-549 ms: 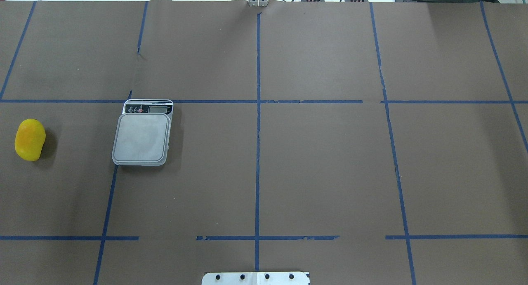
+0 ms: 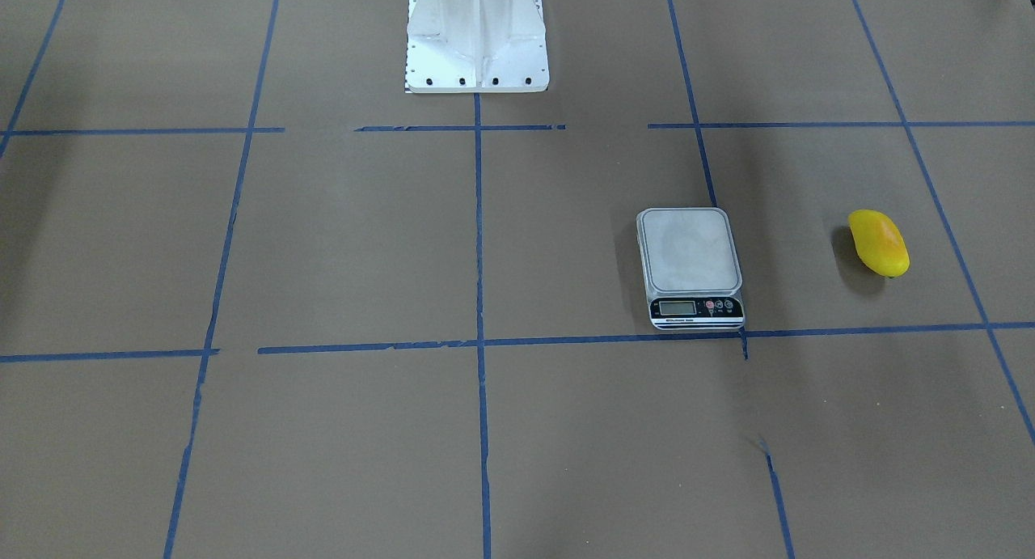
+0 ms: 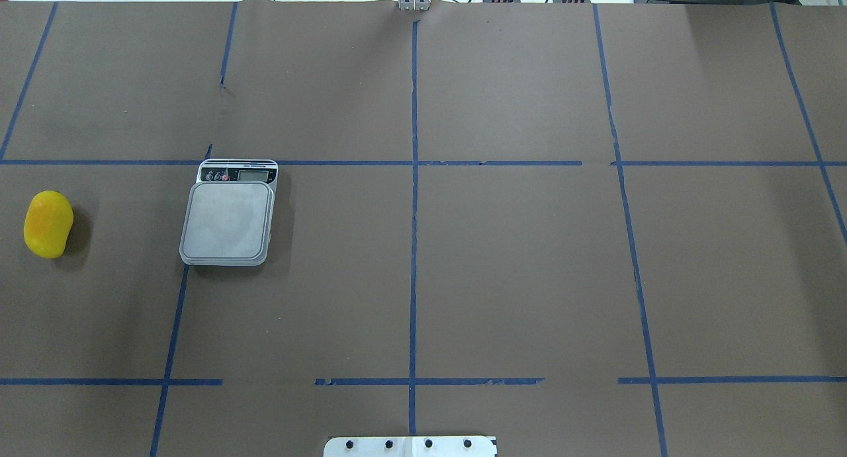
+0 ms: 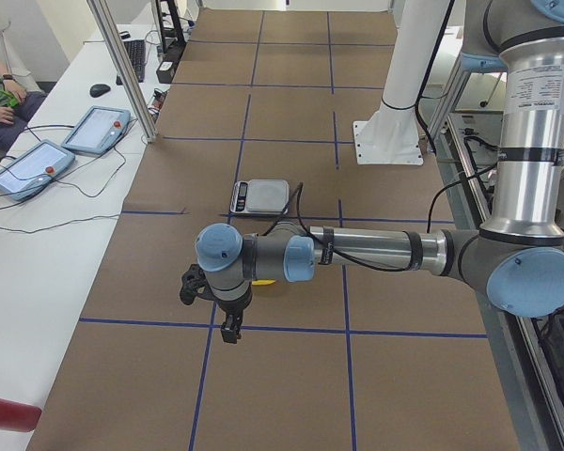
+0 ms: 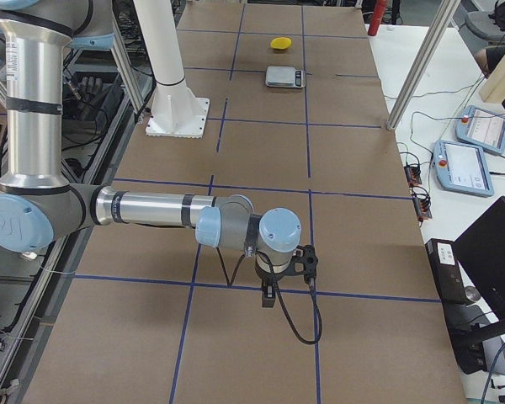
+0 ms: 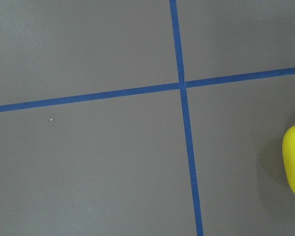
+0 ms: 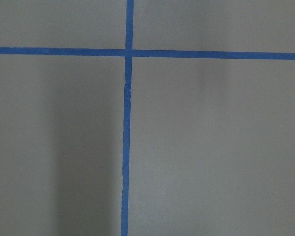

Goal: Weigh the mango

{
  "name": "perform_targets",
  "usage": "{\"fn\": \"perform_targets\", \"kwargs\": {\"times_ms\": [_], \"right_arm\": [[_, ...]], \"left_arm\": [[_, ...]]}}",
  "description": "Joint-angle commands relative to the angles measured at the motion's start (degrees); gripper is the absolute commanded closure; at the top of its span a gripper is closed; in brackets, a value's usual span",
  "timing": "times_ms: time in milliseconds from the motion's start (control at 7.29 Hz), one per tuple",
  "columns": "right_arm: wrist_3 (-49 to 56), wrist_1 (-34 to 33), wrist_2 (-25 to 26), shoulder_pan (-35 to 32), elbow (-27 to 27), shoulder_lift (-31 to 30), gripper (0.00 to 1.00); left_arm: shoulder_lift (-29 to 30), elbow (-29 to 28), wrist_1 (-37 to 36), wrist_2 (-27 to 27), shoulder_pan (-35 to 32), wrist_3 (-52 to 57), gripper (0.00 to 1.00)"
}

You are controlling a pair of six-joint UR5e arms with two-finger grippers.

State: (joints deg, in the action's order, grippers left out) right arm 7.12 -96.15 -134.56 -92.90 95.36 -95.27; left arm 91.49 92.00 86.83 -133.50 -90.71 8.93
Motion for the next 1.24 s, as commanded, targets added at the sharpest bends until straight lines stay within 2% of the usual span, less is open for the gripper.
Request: {"fn": "perform_targets", "kwargs": {"times_ms": [0,137,412,824,961,1098], "right_arm": [[0.0,0.09,0.0,0.0,0.0,0.0,0.0],[0.0,0.0,0.0,0.0,0.0,-0.09,0.0],[-0.09,0.0,0.0,0.0,0.0,0.0,0.0],[0.0,0.0,0.0,0.0,0.0,0.0,0.0],[0.0,0.09,0.0,0.0,0.0,0.0,0.0],[0.0,0.0,0.0,0.0,0.0,0.0,0.0]], "left_arm": [[2.89,0.19,0.01,-0.01,0.1,-0.66,0.0],[3.69,0.02,2.09,-0.01,2.19,-0.84,0.0],[3.44,1.5,11.2,1.48,8.25,-17.01,0.0],[-5.32,1.34,32.62,1.92,19.13,-39.0,0.0],[-6.49,1.08,38.18,5.58,22.83,-46.12,0.0],[-6.5,0.99,39.2,6.4,26.08,-50.54,0.0]]}}
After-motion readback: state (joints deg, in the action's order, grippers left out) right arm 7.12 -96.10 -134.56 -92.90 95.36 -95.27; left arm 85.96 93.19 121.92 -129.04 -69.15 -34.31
